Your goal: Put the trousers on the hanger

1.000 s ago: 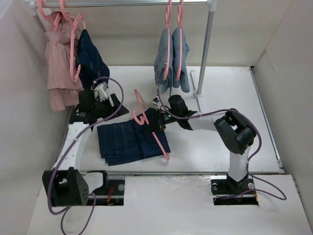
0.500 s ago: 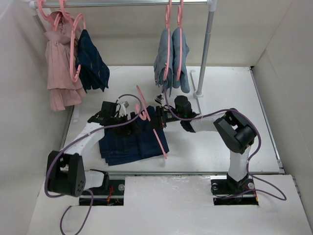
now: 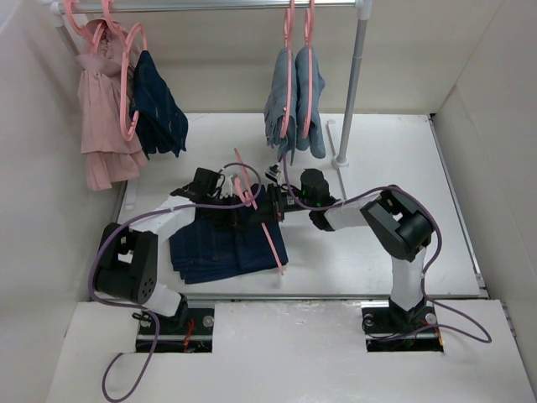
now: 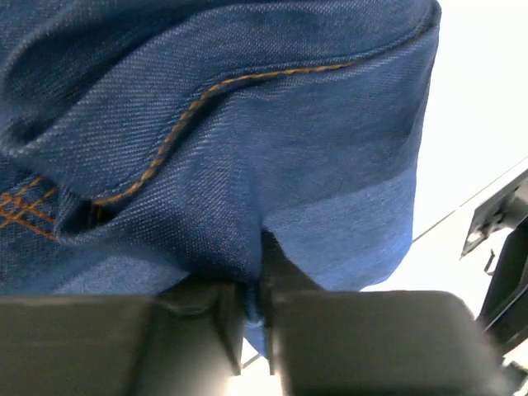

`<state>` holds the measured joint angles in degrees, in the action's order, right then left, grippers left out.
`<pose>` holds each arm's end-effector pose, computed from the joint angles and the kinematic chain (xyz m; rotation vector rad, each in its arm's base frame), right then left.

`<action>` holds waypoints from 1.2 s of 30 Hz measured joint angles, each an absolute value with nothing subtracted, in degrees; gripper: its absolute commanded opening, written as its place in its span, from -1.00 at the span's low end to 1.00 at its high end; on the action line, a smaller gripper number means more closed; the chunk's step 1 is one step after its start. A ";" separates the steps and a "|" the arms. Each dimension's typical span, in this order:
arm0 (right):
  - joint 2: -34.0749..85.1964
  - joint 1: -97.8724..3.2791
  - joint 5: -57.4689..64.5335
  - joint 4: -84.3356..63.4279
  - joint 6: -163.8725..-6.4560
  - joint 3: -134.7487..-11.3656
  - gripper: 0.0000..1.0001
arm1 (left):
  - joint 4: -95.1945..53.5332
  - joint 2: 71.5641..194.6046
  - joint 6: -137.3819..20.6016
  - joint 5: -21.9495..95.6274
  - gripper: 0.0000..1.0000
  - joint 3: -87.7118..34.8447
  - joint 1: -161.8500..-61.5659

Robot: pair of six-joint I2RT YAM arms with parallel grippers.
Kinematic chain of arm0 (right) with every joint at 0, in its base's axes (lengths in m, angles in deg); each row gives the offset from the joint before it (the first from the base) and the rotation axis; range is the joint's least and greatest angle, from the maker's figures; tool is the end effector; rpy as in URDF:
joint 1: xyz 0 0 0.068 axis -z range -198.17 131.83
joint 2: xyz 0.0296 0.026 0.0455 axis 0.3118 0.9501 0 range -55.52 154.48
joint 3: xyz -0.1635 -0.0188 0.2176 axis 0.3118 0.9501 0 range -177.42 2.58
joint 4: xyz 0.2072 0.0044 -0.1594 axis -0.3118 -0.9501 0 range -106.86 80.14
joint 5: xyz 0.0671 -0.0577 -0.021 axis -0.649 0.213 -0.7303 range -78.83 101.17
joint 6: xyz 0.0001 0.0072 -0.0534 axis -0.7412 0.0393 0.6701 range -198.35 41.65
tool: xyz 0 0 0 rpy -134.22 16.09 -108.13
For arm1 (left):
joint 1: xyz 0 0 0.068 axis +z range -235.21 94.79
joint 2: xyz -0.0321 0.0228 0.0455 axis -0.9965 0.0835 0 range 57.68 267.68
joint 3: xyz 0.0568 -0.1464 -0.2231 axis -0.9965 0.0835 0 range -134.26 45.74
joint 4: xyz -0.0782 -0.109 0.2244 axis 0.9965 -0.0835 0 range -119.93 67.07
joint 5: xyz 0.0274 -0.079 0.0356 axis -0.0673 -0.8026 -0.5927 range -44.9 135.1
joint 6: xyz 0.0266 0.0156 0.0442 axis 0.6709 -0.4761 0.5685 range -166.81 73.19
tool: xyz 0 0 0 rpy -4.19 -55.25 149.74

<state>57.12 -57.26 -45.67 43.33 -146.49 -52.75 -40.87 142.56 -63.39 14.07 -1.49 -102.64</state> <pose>0.2899 0.2738 0.1766 -0.4571 2.1139 2.0671 0.2674 -0.1032 0.1881 0.2405 2.5742 -0.9172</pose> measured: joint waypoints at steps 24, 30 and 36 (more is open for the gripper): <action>45.14 -50.35 -40.46 42.24 -143.80 -37.80 -1.00 | -77.85 136.13 -29.75 -13.38 -1.00 -35.32 -95.49; 48.03 -48.06 -38.80 49.65 -149.35 -34.70 -1.00 | -78.92 133.93 -27.83 -11.26 -1.00 -31.36 -94.71; 42.93 -47.75 -34.96 48.36 -151.38 -29.10 -1.00 | -78.00 133.80 -32.07 -6.54 -1.00 -27.02 -89.59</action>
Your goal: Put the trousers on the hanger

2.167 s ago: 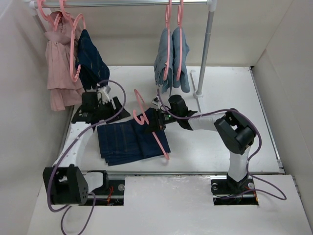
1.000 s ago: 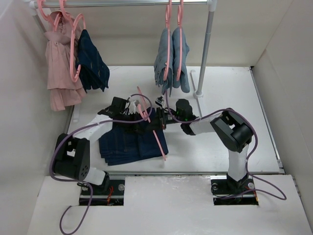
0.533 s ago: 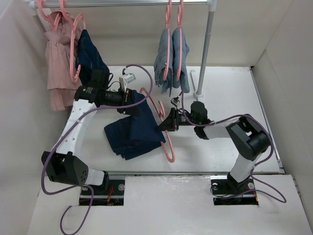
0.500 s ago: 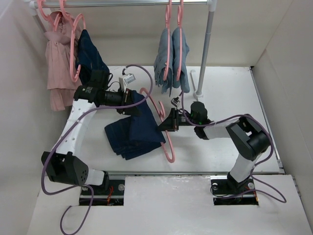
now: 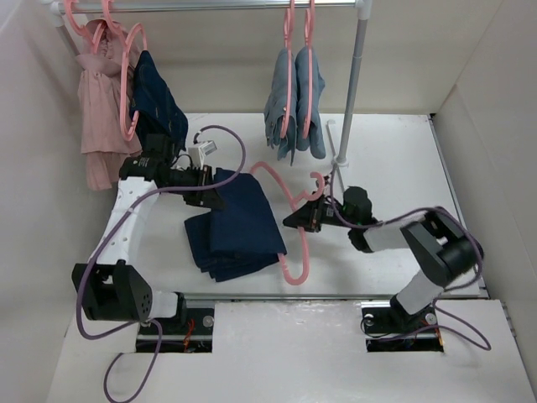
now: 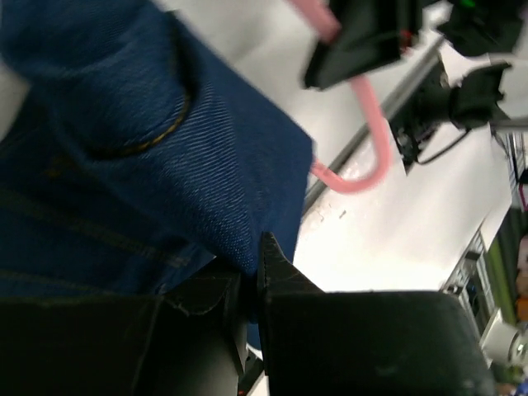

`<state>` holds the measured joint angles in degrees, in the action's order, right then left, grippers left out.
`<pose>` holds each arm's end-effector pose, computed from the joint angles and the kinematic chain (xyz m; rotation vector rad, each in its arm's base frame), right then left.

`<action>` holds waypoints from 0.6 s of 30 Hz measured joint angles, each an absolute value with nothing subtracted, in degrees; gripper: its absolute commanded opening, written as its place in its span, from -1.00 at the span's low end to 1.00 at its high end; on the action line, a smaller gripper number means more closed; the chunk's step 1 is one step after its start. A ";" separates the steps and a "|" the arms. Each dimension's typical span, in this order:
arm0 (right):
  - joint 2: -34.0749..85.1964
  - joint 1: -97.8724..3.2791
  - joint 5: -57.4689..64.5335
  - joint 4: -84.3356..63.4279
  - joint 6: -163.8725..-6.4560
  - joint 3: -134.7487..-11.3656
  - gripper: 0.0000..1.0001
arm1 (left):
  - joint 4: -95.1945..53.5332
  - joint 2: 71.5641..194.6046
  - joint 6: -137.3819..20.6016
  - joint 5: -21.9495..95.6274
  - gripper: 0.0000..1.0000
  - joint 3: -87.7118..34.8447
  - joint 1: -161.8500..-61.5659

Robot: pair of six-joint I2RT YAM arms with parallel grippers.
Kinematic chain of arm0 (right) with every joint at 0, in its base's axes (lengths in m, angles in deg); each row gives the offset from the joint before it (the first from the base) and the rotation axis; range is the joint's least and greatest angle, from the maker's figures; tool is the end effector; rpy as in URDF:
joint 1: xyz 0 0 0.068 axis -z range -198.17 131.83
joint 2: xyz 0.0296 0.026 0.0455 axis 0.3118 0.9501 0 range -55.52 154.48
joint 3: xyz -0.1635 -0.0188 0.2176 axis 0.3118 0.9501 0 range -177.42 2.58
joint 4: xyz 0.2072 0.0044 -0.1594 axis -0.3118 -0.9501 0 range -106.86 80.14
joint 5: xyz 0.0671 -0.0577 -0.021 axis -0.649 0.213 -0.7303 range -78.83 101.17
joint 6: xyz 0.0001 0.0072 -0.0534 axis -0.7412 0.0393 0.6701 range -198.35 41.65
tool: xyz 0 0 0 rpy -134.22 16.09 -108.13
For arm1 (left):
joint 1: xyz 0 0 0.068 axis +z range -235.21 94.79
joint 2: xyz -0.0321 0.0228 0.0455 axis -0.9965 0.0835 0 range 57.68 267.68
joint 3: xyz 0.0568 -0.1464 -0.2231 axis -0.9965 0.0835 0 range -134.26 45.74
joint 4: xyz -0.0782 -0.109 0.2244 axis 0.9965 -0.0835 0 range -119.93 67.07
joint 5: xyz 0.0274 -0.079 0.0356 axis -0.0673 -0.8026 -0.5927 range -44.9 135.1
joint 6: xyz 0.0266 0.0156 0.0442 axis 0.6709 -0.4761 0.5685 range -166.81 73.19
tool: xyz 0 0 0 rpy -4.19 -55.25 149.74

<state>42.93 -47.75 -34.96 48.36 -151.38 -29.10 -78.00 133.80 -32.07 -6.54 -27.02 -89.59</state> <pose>0.2553 0.1744 0.1585 0.0596 2.1406 1.8861 0.2521 -0.0473 0.3334 0.6983 2.2355 -1.0591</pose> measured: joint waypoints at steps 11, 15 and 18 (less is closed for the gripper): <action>4.36 -46.88 -15.46 14.87 -137.13 -27.57 -1.00 | -74.94 138.73 -36.22 -3.80 -1.00 -26.60 -89.72; 0.18 -48.26 -8.90 1.76 -131.49 -32.80 -1.00 | -73.96 140.44 -37.07 -3.76 -1.00 -25.79 -92.78; -0.34 -50.86 -3.94 -6.11 -128.81 -37.04 -1.00 | -72.91 141.07 -37.53 -3.32 -1.00 -24.98 -94.97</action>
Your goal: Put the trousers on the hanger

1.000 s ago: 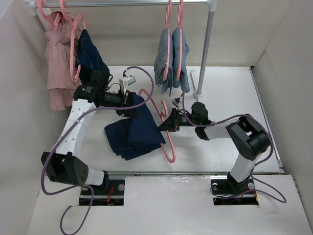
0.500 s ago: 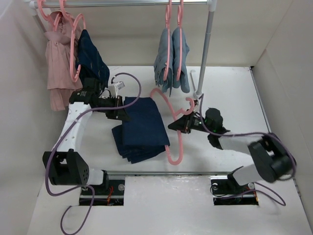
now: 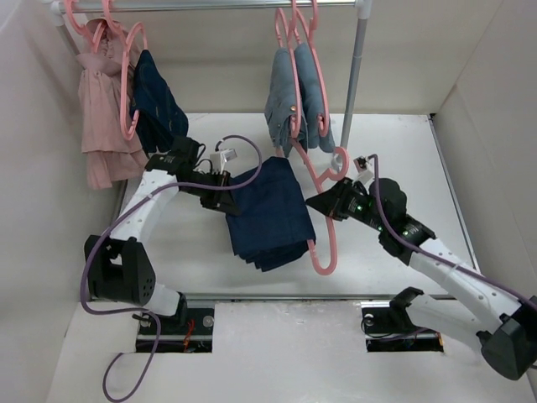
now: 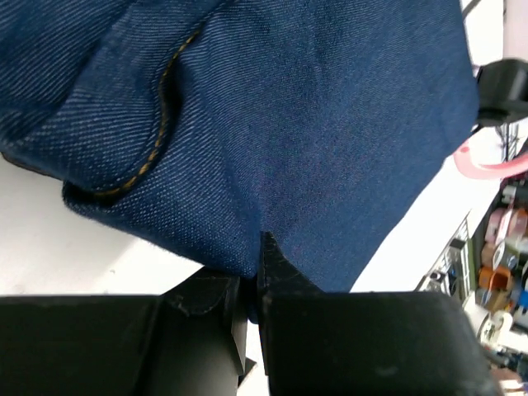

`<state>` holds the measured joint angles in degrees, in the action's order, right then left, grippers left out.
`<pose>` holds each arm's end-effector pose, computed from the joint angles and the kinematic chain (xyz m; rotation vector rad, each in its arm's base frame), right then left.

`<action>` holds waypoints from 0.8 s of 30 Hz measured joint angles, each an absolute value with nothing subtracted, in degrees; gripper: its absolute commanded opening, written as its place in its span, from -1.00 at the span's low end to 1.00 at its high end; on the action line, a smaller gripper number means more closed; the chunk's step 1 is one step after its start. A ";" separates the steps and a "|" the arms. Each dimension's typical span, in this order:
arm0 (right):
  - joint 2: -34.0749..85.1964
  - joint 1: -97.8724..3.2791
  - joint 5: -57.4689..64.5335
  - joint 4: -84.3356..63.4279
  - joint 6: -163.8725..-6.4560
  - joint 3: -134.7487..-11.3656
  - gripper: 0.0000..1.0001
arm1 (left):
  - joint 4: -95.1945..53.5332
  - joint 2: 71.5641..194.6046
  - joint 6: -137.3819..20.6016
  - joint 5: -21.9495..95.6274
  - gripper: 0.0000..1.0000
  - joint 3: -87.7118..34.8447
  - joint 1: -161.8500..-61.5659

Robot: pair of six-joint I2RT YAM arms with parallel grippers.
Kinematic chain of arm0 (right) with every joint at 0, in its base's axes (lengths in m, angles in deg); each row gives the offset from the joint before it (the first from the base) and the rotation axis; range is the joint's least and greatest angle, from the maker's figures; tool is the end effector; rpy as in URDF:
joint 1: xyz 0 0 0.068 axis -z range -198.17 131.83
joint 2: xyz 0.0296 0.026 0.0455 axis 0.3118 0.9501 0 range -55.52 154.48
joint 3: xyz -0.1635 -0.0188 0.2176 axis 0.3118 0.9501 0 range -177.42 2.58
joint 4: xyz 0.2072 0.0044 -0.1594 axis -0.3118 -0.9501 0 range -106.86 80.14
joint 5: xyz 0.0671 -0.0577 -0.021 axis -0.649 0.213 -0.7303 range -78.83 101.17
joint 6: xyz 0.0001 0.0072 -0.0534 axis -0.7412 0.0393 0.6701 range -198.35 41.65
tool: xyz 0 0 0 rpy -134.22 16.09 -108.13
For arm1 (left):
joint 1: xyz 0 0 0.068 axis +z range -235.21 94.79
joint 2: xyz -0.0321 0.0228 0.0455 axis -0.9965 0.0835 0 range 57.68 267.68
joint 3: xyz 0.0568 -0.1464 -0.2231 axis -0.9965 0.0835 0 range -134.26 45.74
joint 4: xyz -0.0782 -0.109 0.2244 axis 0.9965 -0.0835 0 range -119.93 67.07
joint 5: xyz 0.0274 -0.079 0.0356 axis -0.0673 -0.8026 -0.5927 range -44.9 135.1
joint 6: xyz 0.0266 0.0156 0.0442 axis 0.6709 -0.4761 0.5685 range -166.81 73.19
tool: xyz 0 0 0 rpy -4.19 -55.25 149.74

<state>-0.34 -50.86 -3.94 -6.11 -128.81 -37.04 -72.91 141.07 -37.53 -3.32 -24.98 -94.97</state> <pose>0.1865 0.1306 0.3001 0.0934 1.9555 1.2426 0.2779 -0.0748 0.2938 0.6719 2.3804 -1.1081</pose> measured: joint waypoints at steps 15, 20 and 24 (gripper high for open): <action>-5.50 -56.58 14.55 -33.43 -120.59 -53.21 -1.00 | -67.31 141.12 -39.74 -4.44 -1.00 -21.20 -100.30; -5.54 -56.65 15.97 -38.52 -118.16 -56.10 -1.00 | -65.11 140.16 -40.26 -5.86 -1.00 -15.34 -101.74; -3.71 -58.51 16.80 -39.94 -116.79 -58.61 -1.00 | -63.03 139.50 -40.18 -5.36 -0.12 -14.73 -104.37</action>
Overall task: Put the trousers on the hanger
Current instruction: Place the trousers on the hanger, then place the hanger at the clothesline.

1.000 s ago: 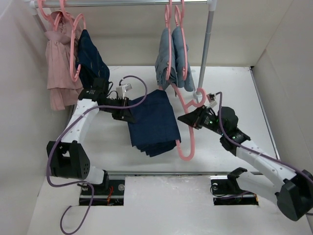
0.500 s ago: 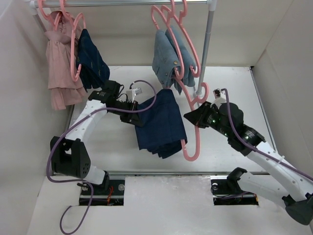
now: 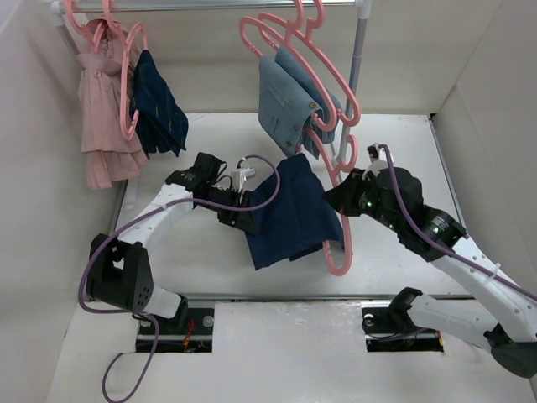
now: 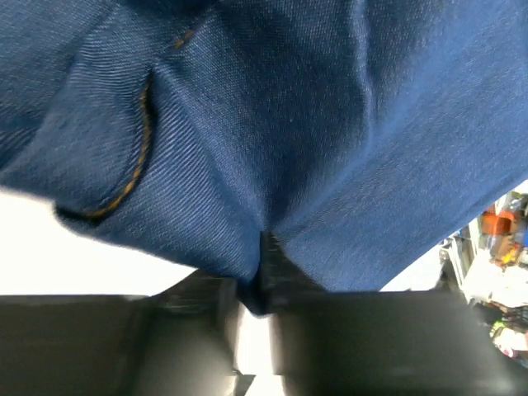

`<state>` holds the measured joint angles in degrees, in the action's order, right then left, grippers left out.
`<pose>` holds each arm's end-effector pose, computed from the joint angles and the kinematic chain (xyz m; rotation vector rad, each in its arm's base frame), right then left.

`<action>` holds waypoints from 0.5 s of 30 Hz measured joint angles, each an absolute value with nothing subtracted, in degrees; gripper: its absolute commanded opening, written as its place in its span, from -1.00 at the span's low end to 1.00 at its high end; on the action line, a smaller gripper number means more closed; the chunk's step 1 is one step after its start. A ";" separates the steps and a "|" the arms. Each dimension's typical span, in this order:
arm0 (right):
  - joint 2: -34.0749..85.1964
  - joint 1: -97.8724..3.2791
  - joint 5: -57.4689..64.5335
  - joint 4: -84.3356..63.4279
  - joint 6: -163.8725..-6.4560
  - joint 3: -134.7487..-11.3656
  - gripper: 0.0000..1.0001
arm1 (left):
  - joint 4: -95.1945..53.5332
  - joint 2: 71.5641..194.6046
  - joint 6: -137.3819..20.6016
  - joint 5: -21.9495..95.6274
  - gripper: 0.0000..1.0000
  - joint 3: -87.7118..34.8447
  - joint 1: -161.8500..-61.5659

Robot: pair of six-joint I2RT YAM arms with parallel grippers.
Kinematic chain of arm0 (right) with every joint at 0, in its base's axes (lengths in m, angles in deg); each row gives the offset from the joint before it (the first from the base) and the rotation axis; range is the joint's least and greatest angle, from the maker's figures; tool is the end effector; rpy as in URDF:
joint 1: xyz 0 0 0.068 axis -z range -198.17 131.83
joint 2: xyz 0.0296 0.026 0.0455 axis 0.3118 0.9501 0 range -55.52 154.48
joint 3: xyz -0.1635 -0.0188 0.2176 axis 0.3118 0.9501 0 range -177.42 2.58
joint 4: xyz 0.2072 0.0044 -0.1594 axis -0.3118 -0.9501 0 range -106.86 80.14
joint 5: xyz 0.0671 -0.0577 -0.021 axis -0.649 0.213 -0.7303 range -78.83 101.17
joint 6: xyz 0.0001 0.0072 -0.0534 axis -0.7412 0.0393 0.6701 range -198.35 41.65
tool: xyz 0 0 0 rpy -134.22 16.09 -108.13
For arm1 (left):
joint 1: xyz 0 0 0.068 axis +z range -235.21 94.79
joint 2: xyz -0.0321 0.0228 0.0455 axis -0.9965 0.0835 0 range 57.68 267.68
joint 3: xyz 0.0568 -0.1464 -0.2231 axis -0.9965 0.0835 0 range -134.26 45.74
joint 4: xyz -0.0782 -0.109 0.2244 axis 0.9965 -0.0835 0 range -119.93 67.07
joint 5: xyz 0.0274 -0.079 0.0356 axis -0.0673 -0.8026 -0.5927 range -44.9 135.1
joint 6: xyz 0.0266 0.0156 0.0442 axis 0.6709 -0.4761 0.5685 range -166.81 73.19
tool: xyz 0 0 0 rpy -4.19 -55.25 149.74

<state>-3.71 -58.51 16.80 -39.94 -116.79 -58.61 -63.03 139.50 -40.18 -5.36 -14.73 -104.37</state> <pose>0.1480 0.1210 0.3814 0.0351 2.0194 0.8086 0.2542 -0.1174 0.2566 0.8438 2.3528 -1.2315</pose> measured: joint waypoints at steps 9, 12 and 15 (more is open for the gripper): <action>0.16 -63.45 23.12 -39.55 -115.28 -62.17 -1.00 | -61.41 139.74 -38.93 -0.53 1.00 -15.98 -106.22; 1.25 -65.76 25.06 -39.55 -115.19 -63.79 -1.00 | -61.41 138.01 -34.84 0.83 1.00 -18.49 -106.44; 3.70 -69.24 27.42 -39.90 -115.43 -66.61 -1.00 | -60.74 131.70 -31.22 -0.40 1.00 -21.55 -106.46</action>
<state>3.70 -69.24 27.42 -39.90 -115.43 -66.61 -60.74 131.70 -31.22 -0.40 -21.55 -106.46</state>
